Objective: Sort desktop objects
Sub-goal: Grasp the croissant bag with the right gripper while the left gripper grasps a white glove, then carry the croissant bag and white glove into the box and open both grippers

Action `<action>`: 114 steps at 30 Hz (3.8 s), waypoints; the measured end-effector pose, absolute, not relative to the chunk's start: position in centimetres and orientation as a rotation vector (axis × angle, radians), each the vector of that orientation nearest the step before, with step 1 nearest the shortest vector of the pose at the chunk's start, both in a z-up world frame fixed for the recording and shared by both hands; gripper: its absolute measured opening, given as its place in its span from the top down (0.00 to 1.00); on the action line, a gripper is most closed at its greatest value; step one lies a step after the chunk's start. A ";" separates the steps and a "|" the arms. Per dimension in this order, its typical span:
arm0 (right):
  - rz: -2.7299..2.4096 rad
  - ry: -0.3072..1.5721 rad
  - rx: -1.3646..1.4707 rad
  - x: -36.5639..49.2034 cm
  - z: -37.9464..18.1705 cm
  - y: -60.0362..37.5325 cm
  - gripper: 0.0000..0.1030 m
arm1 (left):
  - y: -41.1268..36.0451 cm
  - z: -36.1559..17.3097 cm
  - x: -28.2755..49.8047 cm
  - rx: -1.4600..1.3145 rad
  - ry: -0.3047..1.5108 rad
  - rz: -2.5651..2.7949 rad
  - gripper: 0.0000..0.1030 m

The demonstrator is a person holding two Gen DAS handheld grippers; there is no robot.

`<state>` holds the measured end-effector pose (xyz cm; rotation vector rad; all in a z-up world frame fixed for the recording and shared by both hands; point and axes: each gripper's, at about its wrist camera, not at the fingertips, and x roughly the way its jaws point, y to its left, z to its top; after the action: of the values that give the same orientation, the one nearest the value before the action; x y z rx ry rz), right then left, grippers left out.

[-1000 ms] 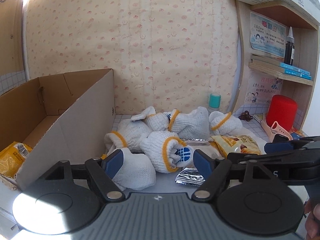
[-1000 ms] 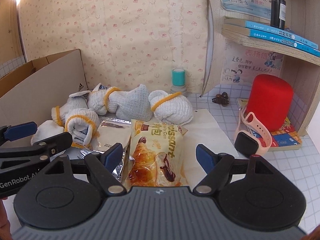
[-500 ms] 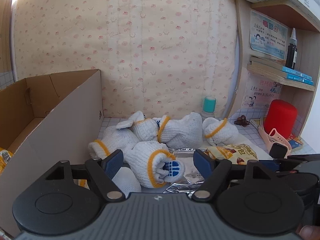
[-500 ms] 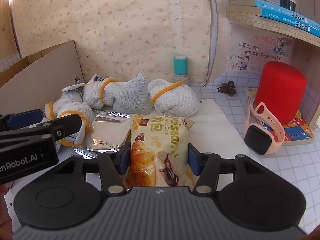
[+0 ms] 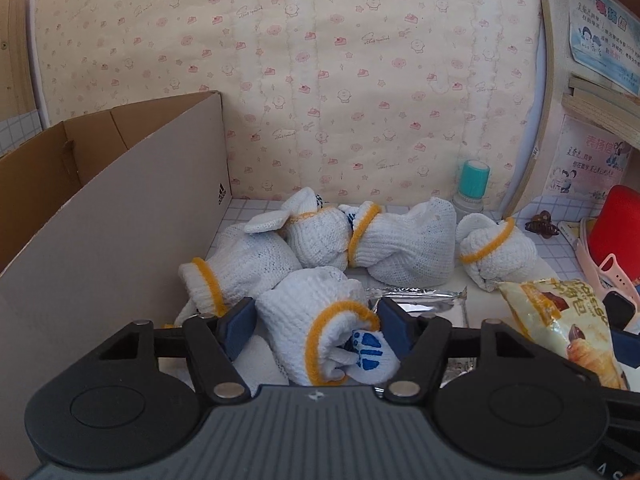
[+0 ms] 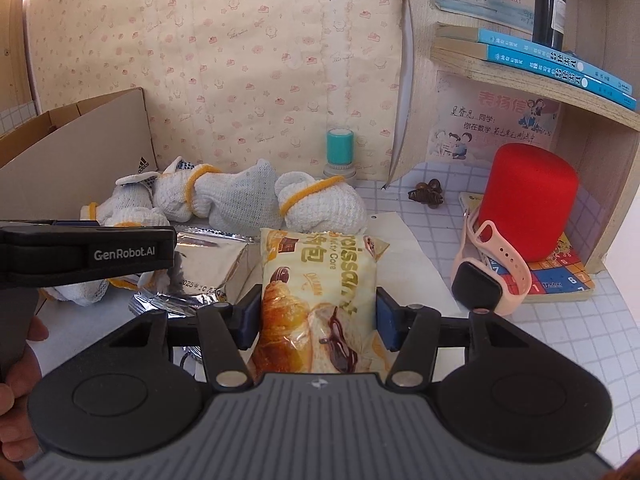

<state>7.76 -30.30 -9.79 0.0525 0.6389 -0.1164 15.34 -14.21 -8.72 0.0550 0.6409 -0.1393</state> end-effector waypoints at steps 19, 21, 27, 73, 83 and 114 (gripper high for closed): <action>-0.113 0.562 0.061 5.9 -7.5 -30.3 0.46 | -13.0 -6.0 11.5 0.051 0.500 -0.178 0.56; -0.109 0.557 0.057 5.8 -7.1 -30.1 0.46 | -12.9 -5.5 11.1 0.049 0.497 -0.180 0.56; -0.102 0.535 0.046 5.0 -5.7 -29.5 0.46 | -12.4 -4.1 9.7 0.055 0.478 -0.179 0.56; 0.176 0.363 -0.090 4.1 3.2 -14.0 0.46 | 2.9 3.1 1.6 -0.011 0.291 0.060 0.56; 0.242 0.392 -0.110 7.6 2.9 -10.2 0.46 | 6.8 2.3 3.6 -0.034 0.322 0.110 0.56; 0.284 0.509 -0.136 17.2 -0.2 -5.9 0.46 | 7.7 -0.2 9.4 -0.046 0.404 0.092 0.56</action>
<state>17.22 -5.89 -0.16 -0.1356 0.5086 0.2838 9.39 7.74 -0.23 -0.0457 0.4037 0.0924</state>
